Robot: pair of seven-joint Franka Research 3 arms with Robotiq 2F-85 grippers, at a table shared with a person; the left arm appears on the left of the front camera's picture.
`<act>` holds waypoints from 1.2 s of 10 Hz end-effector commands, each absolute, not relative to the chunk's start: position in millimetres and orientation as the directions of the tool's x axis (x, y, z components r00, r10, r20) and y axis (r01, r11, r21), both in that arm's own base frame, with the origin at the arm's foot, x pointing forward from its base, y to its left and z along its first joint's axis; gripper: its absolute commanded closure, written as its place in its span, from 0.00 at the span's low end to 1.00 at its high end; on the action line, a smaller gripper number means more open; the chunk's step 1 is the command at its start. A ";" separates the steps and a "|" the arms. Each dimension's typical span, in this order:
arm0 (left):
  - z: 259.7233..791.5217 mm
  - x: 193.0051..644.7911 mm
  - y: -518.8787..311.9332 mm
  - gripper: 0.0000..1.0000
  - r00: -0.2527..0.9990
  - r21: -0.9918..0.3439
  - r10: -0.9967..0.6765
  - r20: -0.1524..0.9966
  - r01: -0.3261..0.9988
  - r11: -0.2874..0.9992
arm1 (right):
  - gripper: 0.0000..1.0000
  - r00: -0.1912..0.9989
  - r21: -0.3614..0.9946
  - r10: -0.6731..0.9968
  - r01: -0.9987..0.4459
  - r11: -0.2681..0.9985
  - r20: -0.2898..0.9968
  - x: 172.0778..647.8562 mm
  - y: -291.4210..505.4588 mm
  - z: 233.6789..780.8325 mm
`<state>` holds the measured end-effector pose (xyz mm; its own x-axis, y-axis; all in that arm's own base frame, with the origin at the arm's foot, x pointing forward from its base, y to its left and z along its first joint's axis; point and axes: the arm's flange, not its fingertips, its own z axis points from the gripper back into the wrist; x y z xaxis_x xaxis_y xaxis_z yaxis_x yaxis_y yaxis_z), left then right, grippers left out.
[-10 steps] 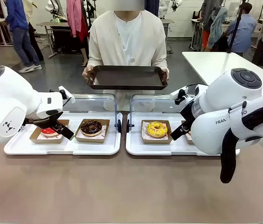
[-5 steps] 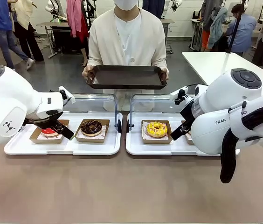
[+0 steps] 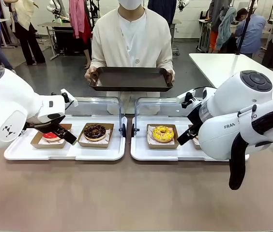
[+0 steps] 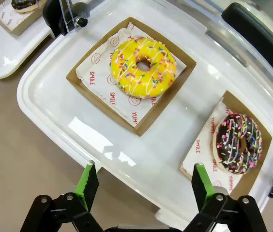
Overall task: Provide the desired donut to the person.
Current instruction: Pick up and lift the Paper togo box containing the Donut pointed at by the person.
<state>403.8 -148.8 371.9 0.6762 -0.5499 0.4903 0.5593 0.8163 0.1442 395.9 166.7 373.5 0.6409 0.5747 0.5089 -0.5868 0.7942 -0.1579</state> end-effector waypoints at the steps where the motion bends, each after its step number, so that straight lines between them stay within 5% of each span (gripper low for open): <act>1: 371.8 403.7 -148.8 0.00 0.676 0.144 -0.550 0.490 0.559 0.816 | 0.00 0.641 -0.158 0.575 -0.587 0.794 0.509 395.8 166.8 373.4; 6: 371.9 403.8 -148.8 0.00 0.676 0.144 -0.550 0.490 0.559 0.816 | 0.00 0.641 -0.158 0.575 -0.587 0.794 0.509 395.9 166.7 373.5; 12: 529.4 326.9 -123.4 0.00 0.666 0.194 -0.588 0.459 0.571 0.798 | 0.00 0.630 -0.219 0.582 -0.559 0.800 0.514 296.5 123.5 539.6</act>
<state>337.1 -133.1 505.5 0.6727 -0.5717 0.4698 0.5708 0.8049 0.1622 326.5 138.6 517.0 0.6257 0.5733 0.5290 -0.5716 0.7984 -0.1893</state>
